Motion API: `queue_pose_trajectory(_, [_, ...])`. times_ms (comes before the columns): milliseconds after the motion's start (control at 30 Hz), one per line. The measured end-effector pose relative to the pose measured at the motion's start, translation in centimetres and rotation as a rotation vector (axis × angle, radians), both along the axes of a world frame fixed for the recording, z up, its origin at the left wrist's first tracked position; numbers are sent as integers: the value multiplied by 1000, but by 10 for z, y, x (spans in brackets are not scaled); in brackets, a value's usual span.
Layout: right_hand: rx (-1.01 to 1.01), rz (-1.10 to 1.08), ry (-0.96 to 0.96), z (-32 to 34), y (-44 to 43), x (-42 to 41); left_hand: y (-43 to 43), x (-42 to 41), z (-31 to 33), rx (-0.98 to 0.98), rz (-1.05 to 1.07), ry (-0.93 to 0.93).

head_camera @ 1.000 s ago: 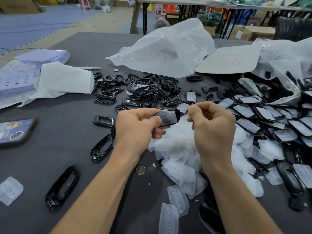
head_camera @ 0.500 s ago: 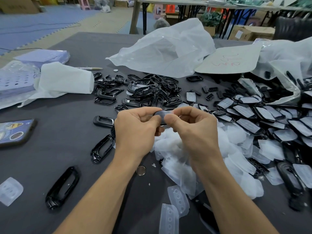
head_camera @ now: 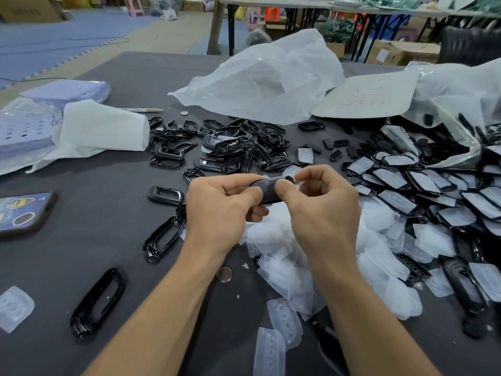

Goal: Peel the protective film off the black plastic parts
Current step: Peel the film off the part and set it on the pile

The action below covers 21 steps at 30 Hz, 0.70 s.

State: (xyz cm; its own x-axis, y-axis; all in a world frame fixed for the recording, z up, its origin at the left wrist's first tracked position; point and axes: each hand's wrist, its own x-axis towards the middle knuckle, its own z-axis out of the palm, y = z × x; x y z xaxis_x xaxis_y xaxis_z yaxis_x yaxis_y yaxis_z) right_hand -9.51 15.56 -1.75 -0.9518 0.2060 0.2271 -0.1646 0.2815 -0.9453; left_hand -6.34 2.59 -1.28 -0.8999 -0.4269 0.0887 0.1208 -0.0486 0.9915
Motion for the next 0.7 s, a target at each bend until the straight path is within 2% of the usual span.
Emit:
queue_pose_trajectory(167, [-246,209,-141,8,2,-2,4,0,-1,5,5,-2])
queue_pose_trajectory(300, [-373,279,-175,12,2,-1,5,1,-1,9,13,-6])
queue_pose_trajectory(500, [-449,308,-200,14,3,-2,3,2,-1,31,3,-16])
queue_pose_trajectory(700, [-432,300,-213,13,4,-2,4,2,1,44,1,-25])
